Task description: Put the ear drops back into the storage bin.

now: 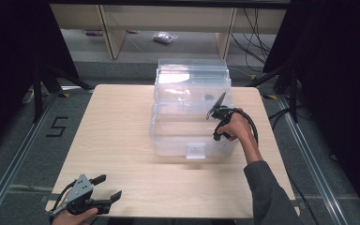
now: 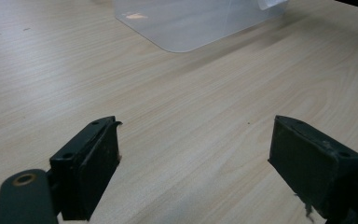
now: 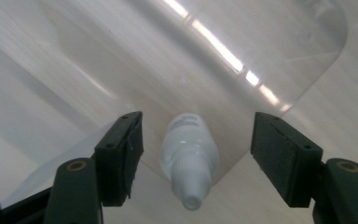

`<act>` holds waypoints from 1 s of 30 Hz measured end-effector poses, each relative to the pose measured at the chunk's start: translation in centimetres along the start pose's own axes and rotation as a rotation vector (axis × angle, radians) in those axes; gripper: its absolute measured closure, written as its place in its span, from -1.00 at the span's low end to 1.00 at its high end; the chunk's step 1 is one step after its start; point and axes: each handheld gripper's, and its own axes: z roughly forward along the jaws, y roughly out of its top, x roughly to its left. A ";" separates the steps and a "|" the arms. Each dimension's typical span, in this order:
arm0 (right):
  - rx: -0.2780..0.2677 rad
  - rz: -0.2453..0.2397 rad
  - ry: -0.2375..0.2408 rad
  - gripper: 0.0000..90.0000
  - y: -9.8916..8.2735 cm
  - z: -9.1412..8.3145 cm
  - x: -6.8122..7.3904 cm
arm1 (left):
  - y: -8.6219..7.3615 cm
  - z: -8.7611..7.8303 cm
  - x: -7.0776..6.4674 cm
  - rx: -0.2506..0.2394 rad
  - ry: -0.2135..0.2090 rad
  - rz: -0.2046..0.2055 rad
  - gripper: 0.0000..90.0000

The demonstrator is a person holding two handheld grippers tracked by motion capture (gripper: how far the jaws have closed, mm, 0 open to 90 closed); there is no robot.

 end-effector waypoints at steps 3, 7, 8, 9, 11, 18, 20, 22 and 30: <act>-0.032 0.019 0.015 -0.25 0.1 -0.7 0.0 | -0.1 0.2 0.0 -0.020 -0.010 -0.003 -0.66; -0.067 -0.001 0.008 -0.29 0.1 -1.5 -0.1 | 0.0 0.1 0.0 -0.011 -0.010 -0.001 -0.66; -0.074 -0.004 0.003 -0.30 0.1 -1.7 -0.1 | 0.0 0.1 0.0 -0.008 -0.011 -0.001 -0.66; -0.096 0.005 0.011 -0.30 0.0 -1.8 -0.1 | 0.0 0.1 0.0 -0.012 -0.006 -0.002 -0.66; -0.106 0.012 0.018 -0.34 0.0 -2.1 -0.1 | -0.1 0.1 0.0 -0.014 -0.010 -0.002 -0.66; -0.157 0.018 0.027 -0.40 -0.5 -3.0 0.1 | -0.1 0.1 0.0 -0.014 -0.012 -0.001 -0.66; -0.168 0.014 0.033 -0.41 -0.6 -3.4 0.2 | -0.1 0.1 0.0 -0.014 -0.011 -0.002 -0.66; -0.173 0.015 0.029 -0.45 -0.8 -3.7 0.4 | -0.1 0.1 0.0 -0.015 -0.012 -0.001 -0.66; -0.207 -0.015 0.027 -0.46 -1.6 -4.7 0.8 | -0.1 0.1 0.0 -0.015 -0.006 -0.003 -0.66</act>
